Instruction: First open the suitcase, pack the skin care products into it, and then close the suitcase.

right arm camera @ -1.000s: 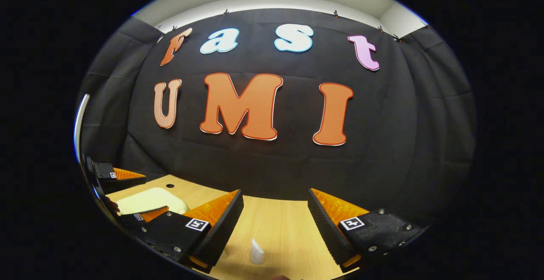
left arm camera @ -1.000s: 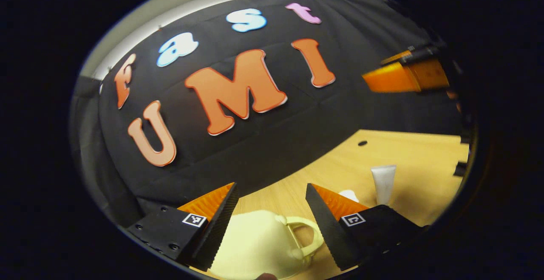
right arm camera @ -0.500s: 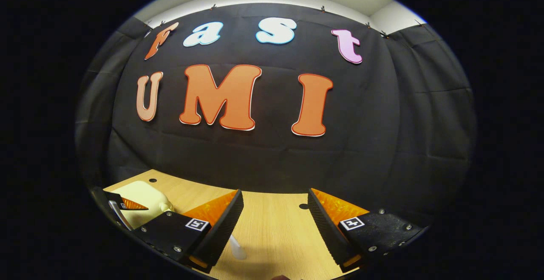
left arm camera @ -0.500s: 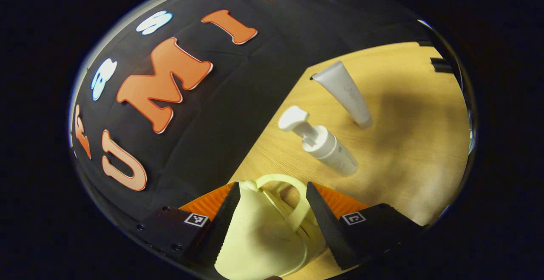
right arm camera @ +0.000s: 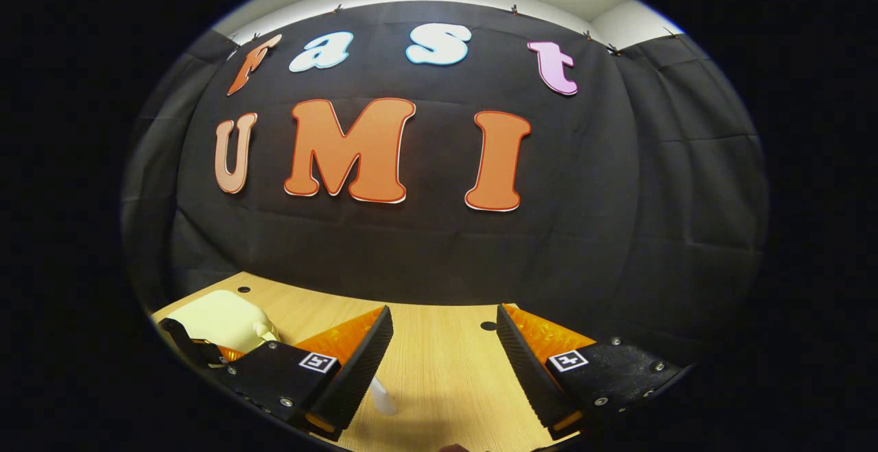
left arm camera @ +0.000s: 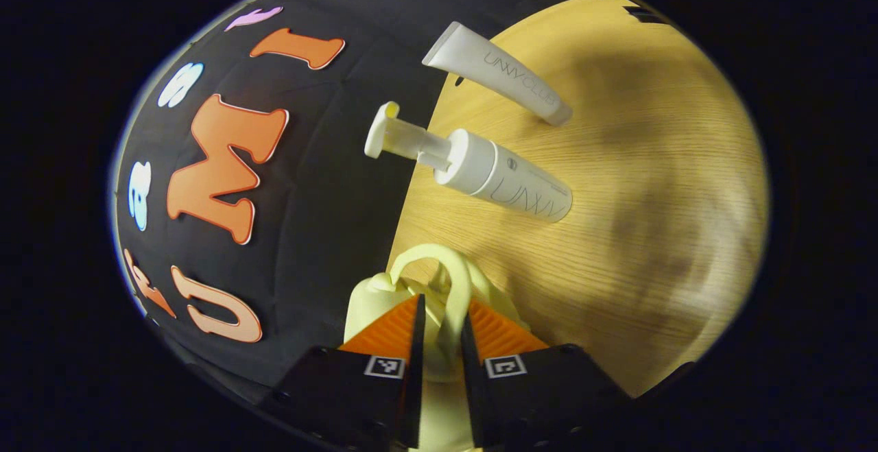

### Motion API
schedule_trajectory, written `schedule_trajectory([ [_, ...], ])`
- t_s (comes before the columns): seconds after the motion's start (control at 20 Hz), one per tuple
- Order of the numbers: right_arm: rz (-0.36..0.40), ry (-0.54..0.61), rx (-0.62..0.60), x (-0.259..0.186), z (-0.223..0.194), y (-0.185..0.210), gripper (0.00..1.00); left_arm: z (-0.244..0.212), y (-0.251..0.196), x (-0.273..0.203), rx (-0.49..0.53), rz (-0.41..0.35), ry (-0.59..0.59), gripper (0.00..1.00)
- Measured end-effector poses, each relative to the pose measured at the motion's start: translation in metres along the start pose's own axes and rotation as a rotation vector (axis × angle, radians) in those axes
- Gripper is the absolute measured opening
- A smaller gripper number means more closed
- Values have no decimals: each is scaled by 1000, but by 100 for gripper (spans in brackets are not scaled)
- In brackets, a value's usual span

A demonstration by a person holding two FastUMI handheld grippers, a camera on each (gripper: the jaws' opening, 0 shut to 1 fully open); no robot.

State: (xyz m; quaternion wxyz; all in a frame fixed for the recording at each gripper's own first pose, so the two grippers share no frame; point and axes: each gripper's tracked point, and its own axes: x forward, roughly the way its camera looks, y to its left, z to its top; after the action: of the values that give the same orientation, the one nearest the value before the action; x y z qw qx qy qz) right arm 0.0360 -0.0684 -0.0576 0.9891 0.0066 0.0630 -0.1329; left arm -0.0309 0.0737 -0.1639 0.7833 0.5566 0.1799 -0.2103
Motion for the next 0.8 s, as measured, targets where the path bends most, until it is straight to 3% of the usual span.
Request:
schedule_trajectory([
  [0.05,4,1,-1,0,0,2,96,-1,2,-2,-18,5,-3,10],
  [0.2,21,5,-4,0,-1,11,96,-1,18,-12,-127,8,-18,10],
  [0.4,47,3,-17,2,2,28,96,-3,63,-28,-295,78,-38,8],
  [0.8,111,-7,-31,12,17,75,96,-53,166,-61,-662,267,-24,8],
])
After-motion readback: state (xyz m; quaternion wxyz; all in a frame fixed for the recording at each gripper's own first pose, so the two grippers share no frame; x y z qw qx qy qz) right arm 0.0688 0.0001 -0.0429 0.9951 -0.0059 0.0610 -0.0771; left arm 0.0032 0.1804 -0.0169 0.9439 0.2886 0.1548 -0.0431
